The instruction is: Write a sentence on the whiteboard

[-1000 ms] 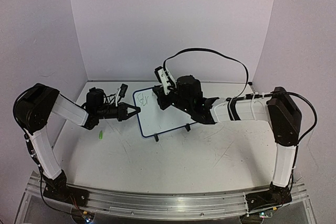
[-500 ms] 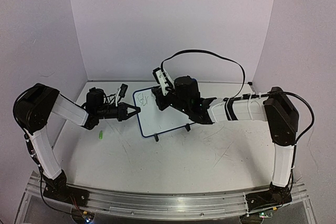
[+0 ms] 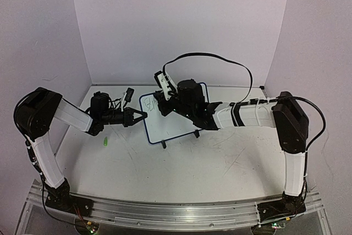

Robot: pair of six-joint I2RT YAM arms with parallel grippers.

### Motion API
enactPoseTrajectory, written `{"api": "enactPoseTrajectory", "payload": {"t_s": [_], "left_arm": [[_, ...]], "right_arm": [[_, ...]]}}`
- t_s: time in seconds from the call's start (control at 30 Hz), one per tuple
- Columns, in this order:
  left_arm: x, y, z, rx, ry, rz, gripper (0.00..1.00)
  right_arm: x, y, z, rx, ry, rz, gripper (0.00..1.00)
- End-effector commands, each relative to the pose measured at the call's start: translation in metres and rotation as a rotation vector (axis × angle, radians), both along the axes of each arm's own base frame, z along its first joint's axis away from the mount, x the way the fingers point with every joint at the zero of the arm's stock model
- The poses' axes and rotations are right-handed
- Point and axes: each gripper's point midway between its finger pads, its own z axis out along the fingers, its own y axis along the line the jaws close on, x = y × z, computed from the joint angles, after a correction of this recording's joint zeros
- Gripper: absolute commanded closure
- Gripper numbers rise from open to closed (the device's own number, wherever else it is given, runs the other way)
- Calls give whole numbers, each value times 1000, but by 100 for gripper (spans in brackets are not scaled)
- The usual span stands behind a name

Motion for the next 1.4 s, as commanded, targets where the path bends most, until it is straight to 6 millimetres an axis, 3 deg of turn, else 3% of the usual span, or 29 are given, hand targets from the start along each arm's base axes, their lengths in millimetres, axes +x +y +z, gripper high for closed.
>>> {"api": "enactPoseTrajectory", "payload": {"t_s": [0.0, 0.5, 0.67, 0.83, 0.93, 1.1, 1.23, 1.37], "left_arm": [[9, 2, 1, 43, -57, 30, 100], [8, 1, 3, 40, -57, 29, 100], [8, 1, 3, 41, -56, 30, 100], [9, 1, 1, 42, -53, 29, 100], [8, 1, 2, 42, -55, 29, 100], [8, 1, 1, 42, -53, 27, 100], [8, 1, 2, 41, -54, 25, 100], [8, 1, 3, 41, -56, 27, 100]], "right_arm": [[-5, 7, -2, 8, 10, 10, 100], [-8, -14, -16, -13, 37, -54, 100], [-3, -22, -4, -12, -6, -93, 100], [-24, -13, 22, 67, -29, 36, 100], [-28, -18, 36, 119, -29, 40, 100], [-19, -14, 32, 94, -35, 15, 100], [-7, -10, 17, 34, -41, -18, 100], [-6, -9, 17, 23, -48, -19, 100]]}}
